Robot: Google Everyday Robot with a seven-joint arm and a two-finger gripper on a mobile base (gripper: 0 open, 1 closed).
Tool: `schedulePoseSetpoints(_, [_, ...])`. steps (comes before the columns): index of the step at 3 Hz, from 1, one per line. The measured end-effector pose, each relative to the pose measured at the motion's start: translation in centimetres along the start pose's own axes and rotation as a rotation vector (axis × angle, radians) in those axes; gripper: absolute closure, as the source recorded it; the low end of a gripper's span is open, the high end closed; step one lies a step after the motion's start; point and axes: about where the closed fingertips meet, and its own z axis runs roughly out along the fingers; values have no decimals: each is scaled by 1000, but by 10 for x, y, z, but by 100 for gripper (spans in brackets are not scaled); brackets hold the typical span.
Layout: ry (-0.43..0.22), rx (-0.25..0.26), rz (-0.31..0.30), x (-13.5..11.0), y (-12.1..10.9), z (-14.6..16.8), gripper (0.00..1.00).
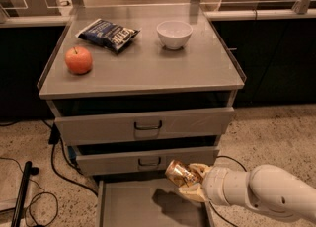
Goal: Place orange can into bottom drawer
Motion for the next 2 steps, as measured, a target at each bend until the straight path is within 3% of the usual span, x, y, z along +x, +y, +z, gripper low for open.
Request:
schedulePoseSetpoints(1, [0, -2, 0, -1, 0, 0, 100])
schedulePoseSetpoints(2, [7, -44, 6, -2, 9, 13, 100])
